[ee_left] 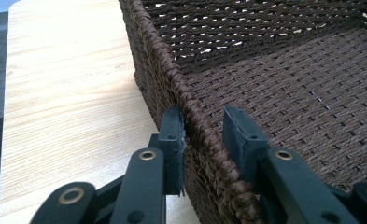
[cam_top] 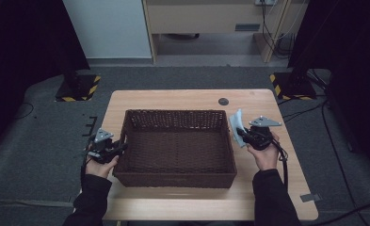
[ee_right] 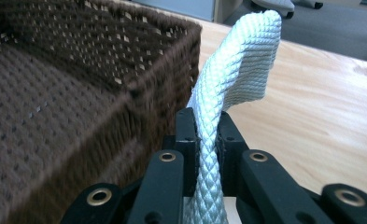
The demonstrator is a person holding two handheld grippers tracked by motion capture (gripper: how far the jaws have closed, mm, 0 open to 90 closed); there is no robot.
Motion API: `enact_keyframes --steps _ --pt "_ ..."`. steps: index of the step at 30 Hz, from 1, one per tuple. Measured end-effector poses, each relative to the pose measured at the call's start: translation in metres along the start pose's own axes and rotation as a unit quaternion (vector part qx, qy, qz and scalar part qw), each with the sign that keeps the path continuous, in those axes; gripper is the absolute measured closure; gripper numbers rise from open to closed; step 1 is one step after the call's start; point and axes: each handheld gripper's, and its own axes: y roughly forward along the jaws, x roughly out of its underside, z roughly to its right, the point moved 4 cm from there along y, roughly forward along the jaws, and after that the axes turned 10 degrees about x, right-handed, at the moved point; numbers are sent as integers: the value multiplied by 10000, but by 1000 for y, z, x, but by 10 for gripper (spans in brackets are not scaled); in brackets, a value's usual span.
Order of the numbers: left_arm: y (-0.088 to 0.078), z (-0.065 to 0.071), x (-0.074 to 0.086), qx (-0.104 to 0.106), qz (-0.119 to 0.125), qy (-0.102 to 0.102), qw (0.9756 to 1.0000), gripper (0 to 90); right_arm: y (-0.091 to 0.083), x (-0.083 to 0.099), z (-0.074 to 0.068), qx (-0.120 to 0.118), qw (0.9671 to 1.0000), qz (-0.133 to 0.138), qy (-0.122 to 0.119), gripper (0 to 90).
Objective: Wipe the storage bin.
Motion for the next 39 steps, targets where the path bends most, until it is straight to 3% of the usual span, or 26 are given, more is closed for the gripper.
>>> enact_keyframes --steps 5,8,11,15,18,19,22,26,31,35,39 --pt "0 0 0 1 -11 29 10000 683 11 -13 -6 -84 9998 148 -56 834" --pt "0 0 0 5 -13 32 10000 682 20 -13 -9 -199 9996 103 -180 837" --pt "0 0 0 6 -13 34 10000 681 31 -2 -12 -321 9990 -147 -268 839" --pt "0 0 0 4 -15 36 10000 681 44 18 -9 -381 9979 -492 -162 839" --pt "0 0 0 7 -14 32 10000 681 54 36 -7 -367 9948 -943 -145 838" --pt "0 0 0 7 -13 32 10000 681 57 41 -7 -368 9943 -982 -170 838" --pt "0 0 0 6 -14 33 10000 681 55 40 -7 -484 9943 -942 -89 838" --pt "0 0 0 8 -14 22 10000 680 36 14 -5 -568 9976 -398 -63 838" --pt "0 0 0 6 -14 22 10000 680 18 -16 -5 -665 9976 161 -77 839" --pt "0 0 0 8 -13 21 10000 680 19 -17 -7 -669 9974 56 -249 839" --pt "0 0 0 8 -12 17 10000 680 32 0 -8 -630 9965 -366 -407 839"
